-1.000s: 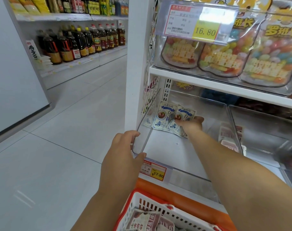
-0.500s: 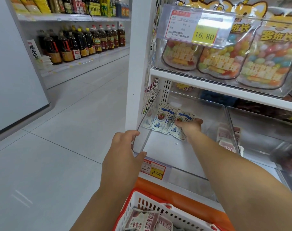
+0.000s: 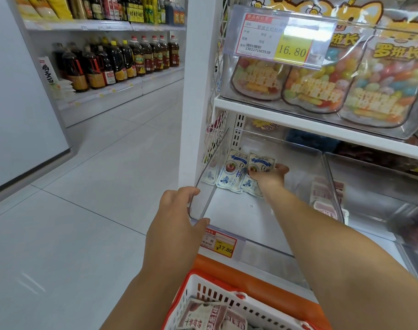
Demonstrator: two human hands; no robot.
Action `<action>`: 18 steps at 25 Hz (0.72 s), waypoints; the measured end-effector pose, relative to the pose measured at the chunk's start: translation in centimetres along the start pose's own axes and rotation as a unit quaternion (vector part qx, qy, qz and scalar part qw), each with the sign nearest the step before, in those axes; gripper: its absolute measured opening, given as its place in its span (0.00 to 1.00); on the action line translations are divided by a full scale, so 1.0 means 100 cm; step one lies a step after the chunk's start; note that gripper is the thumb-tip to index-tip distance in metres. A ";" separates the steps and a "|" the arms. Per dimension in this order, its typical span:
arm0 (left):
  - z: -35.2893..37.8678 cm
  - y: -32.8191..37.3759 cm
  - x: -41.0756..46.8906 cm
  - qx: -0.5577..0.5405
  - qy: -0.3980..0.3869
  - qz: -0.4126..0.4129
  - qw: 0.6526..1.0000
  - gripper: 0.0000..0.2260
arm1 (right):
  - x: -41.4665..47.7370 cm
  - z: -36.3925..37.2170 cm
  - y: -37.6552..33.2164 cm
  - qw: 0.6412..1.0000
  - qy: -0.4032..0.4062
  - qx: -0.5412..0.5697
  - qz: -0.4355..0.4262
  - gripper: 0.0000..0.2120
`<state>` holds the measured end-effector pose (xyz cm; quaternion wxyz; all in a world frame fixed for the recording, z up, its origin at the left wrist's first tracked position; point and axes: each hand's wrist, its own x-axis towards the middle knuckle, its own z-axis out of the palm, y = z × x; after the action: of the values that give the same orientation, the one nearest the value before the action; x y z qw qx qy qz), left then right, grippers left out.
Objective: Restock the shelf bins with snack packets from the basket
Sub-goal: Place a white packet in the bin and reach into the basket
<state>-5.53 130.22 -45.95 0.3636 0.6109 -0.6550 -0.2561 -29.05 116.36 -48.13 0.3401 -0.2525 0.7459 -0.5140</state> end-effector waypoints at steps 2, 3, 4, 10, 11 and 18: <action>0.000 0.000 0.001 -0.003 0.002 0.000 1.000 0.24 | 0.000 0.000 0.004 1.000 0.000 -0.008 0.012 0.35; 0.000 0.000 0.001 -0.006 0.004 0.000 1.000 0.24 | -0.001 -0.001 0.004 1.000 0.002 -0.005 0.017 0.37; 0.000 0.000 0.001 -0.008 0.005 -0.002 1.000 0.24 | 0.000 -0.002 0.005 1.000 0.002 0.000 0.023 0.38; 0.001 0.002 -0.001 -0.005 0.003 -0.007 1.000 0.25 | 0.001 -0.005 0.005 0.999 0.004 -0.007 0.046 0.36; 0.001 0.002 -0.001 -0.004 0.004 -0.009 1.000 0.25 | 0.001 -0.006 0.005 0.999 0.008 -0.011 0.049 0.37; -0.002 0.003 0.000 -0.002 0.001 0.001 1.000 0.25 | 0.003 -0.008 0.000 0.998 0.000 -0.004 0.058 0.40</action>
<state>-5.60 130.30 -45.58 0.3655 0.6100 -0.6545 -0.2566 -29.88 116.57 -47.98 0.3681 -0.2102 0.7616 -0.4903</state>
